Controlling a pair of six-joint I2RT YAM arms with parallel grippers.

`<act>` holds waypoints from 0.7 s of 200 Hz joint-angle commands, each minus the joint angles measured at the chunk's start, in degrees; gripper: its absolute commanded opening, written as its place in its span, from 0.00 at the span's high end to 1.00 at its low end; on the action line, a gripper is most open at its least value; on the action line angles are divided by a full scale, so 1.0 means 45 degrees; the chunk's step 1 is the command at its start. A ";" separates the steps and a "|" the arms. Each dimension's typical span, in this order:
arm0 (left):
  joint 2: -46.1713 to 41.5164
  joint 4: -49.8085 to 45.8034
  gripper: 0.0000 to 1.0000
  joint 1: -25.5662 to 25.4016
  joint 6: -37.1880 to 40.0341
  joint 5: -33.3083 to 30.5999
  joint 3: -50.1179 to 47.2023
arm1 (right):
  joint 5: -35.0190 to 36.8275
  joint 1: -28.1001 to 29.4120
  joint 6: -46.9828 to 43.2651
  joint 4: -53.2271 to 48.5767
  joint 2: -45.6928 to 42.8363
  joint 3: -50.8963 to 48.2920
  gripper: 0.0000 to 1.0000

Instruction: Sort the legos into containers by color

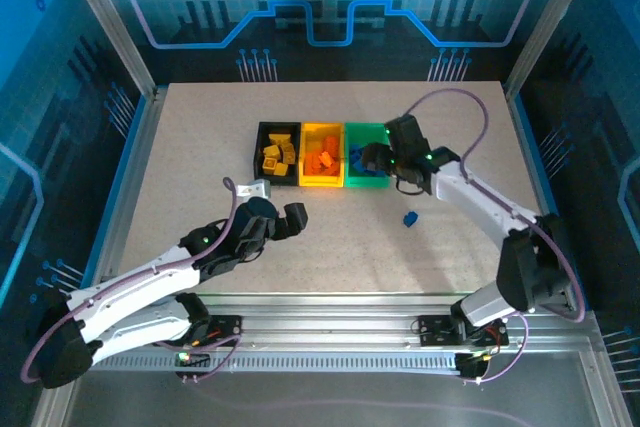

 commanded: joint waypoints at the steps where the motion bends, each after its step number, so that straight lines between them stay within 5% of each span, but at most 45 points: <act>1: 0.0096 0.0064 0.01 0.0082 -0.0149 -0.0152 -0.0011 | 0.0095 -0.0339 0.1078 -0.1624 -0.0375 -0.1734 0.18; 81: 0.0145 0.0492 0.01 0.0173 -0.0269 0.0046 -0.0486 | -0.0308 -0.1304 0.1827 -0.1580 -0.0211 -0.3938 0.20; 140: 0.0183 0.0574 0.01 0.0320 -0.0205 0.0203 -0.0561 | 0.0131 -0.1836 0.1377 -0.1092 0.1111 -0.3298 0.36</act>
